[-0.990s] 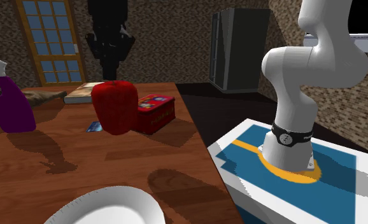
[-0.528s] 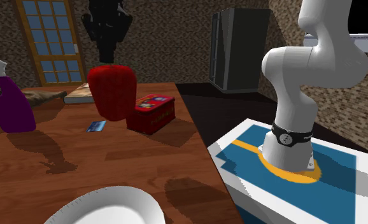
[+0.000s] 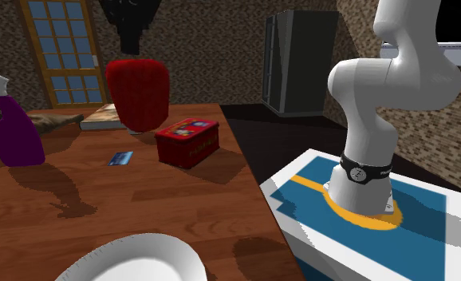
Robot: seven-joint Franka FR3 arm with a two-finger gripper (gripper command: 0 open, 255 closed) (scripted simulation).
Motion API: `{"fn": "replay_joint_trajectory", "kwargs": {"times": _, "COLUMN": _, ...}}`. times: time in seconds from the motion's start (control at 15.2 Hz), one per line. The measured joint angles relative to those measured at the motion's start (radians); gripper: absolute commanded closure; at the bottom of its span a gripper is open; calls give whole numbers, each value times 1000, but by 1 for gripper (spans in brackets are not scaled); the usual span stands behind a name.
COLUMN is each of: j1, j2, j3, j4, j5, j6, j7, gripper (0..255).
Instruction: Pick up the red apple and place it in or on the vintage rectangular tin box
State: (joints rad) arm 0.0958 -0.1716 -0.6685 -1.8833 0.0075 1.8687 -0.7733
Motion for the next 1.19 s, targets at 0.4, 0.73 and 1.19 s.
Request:
{"fn": "replay_joint_trajectory", "kwargs": {"times": 0.4, "j1": -43, "j2": -85, "j3": -31, "j4": 9, "j5": -51, "j6": -79, "j7": -59, "gripper": 255}}
{"fn": "replay_joint_trajectory", "kwargs": {"times": 0.73, "j1": -83, "j2": -148, "j3": -68, "j4": 37, "j5": -92, "j6": -158, "j7": -127, "gripper": 255}}
{"fn": "replay_joint_trajectory", "kwargs": {"times": 1.19, "j1": -130, "j2": -195, "j3": -147, "j4": 126, "j5": -132, "j6": -279, "j7": -255, "gripper": 255}}
